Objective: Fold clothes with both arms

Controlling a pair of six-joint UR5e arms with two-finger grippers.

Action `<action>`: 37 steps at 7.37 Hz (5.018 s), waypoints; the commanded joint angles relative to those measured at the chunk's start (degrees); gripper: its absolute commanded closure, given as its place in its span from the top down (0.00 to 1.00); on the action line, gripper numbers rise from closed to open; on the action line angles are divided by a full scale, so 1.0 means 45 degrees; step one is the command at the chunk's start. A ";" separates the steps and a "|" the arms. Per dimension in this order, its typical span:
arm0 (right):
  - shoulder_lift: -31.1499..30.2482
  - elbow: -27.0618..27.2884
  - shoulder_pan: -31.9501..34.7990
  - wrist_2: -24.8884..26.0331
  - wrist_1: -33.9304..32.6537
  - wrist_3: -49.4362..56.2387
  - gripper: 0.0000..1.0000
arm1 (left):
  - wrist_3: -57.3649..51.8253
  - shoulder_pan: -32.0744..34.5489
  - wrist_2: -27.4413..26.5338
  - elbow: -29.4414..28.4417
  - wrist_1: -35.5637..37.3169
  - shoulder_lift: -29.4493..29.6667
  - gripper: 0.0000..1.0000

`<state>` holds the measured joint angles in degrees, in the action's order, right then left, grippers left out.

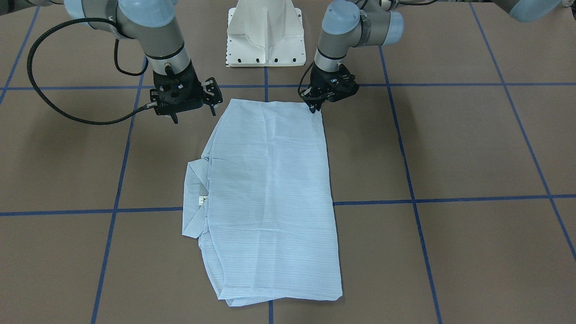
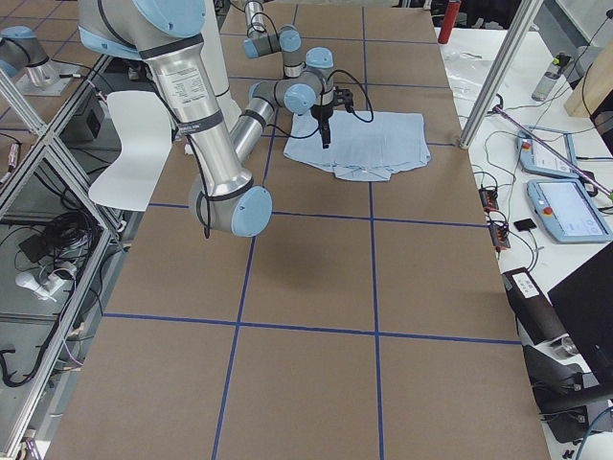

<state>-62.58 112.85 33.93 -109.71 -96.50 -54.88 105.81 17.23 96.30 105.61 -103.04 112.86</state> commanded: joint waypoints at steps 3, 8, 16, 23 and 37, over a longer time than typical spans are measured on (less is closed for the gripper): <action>-0.0038 0.0020 0.0000 -0.0015 0.0000 -0.0012 1.00 | -0.0017 0.0058 -0.0033 0.0027 0.0006 -0.0060 0.76; -0.0077 0.0078 0.0000 -0.0015 0.0000 -0.0012 1.00 | -0.0018 0.0000 -0.0014 0.0067 0.0397 -0.0022 0.94; -0.0135 0.0078 0.0000 -0.0015 0.0000 0.0008 1.00 | 0.0002 -0.0020 0.0006 -0.0109 0.0377 0.0037 0.53; -0.0233 0.0098 0.0019 0.0004 0.0000 0.0086 1.00 | 0.0002 0.0000 0.0006 -0.0109 0.0377 0.0174 0.28; 0.0525 -0.1087 -0.3769 0.1995 0.0234 -1.2805 1.00 | -0.0308 0.0527 0.0200 0.0476 0.0377 0.0329 0.00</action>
<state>-61.66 111.16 17.74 -101.92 -95.52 -111.13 105.27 19.27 96.82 107.67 -101.37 114.22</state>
